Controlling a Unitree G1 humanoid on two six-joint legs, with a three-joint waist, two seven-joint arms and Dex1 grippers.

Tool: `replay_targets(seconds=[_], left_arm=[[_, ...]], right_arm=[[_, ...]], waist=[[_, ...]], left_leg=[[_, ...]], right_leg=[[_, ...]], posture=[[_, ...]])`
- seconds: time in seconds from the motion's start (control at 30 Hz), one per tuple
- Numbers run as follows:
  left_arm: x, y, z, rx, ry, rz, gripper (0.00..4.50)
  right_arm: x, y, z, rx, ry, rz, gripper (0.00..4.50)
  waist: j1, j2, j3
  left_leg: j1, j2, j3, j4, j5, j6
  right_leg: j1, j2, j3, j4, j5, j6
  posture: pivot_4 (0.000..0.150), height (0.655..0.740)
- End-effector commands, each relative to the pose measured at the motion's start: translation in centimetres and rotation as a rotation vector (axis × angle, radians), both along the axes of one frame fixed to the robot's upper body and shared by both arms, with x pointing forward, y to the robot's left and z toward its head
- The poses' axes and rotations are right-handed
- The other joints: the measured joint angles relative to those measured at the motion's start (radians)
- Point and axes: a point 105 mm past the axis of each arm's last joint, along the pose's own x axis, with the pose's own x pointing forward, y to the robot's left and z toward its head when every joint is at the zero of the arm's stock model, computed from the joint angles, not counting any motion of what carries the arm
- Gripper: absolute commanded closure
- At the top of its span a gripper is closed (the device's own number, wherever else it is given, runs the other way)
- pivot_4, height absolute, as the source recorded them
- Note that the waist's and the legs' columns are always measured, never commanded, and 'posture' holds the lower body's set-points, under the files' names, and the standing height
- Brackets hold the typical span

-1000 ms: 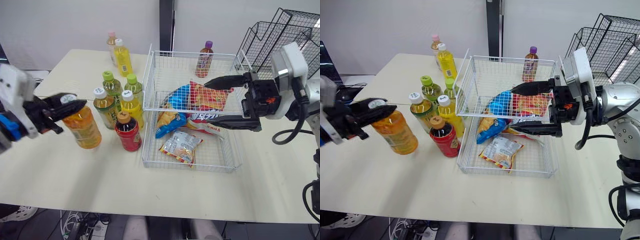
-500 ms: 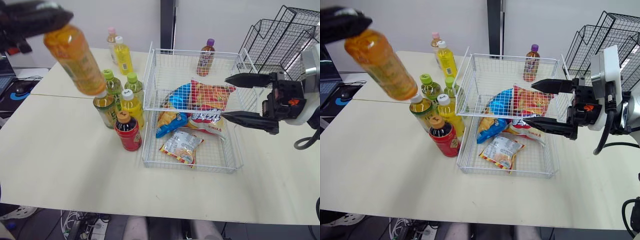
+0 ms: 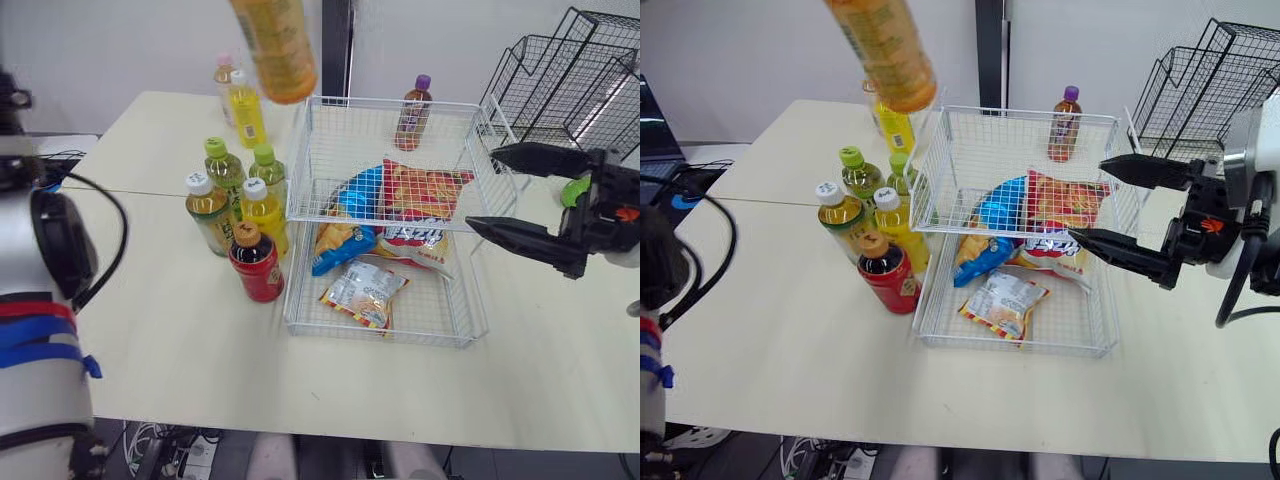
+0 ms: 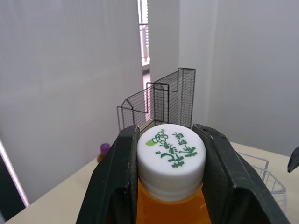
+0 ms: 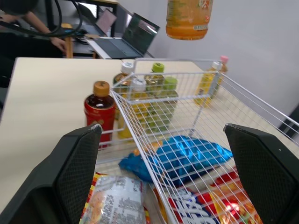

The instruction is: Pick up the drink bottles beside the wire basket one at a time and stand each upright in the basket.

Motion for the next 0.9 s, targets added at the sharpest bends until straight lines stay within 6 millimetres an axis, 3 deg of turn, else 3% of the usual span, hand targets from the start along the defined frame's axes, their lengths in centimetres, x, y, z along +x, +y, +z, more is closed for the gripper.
replay_targets(seconds=[0.03, 0.2, 0.5, 0.9], left_arm=[[-1.1, -2.9, 1.9, 0.015, -0.092, -0.105, 3.15], [-0.2, -7.2, 1.7, 0.003, -0.096, -0.181, 3.15], [3.0, -13.7, -1.5, -0.008, -0.099, -0.145, 3.15], [4.8, -16.9, -4.3, -0.011, -0.075, -0.064, 3.15]], right_arm=[[-0.9, -0.5, 0.9, -0.003, -0.086, -0.061, 0.0], [-1.3, -1.0, 0.3, 0.005, -0.084, -0.11, 0.0], [-0.7, -1.2, -0.4, 0.032, -0.112, -0.236, 0.0], [-0.2, -1.4, -0.2, 0.073, -0.191, -0.37, 0.0]], waist=[[-0.001, 0.0, 0.0], [-0.002, 0.001, 0.001], [-0.003, 0.004, 0.002], [-0.003, 0.006, 0.003]], left_leg=[[0.0, 0.0, 0.0, 0.0, 0.0, 0.0], [-0.002, -0.001, -0.001, 0.001, 0.0, 0.0], [-0.003, -0.003, -0.003, 0.001, 0.0, 0.0], [-0.004, -0.007, -0.004, 0.0, 0.0, 0.0]], right_leg=[[0.0, 0.0, 0.0, 0.0, 0.0, 0.0], [-0.001, 0.0, -0.001, 0.0, 0.0, 0.0], [0.0, -0.001, -0.002, 0.0, -0.001, 0.001], [-0.001, -0.004, -0.002, 0.0, -0.001, 0.001]], posture=[[0.15, 0.6732], [0.15, 0.6732], [0.15, 0.6732], [0.15, 0.6732]])
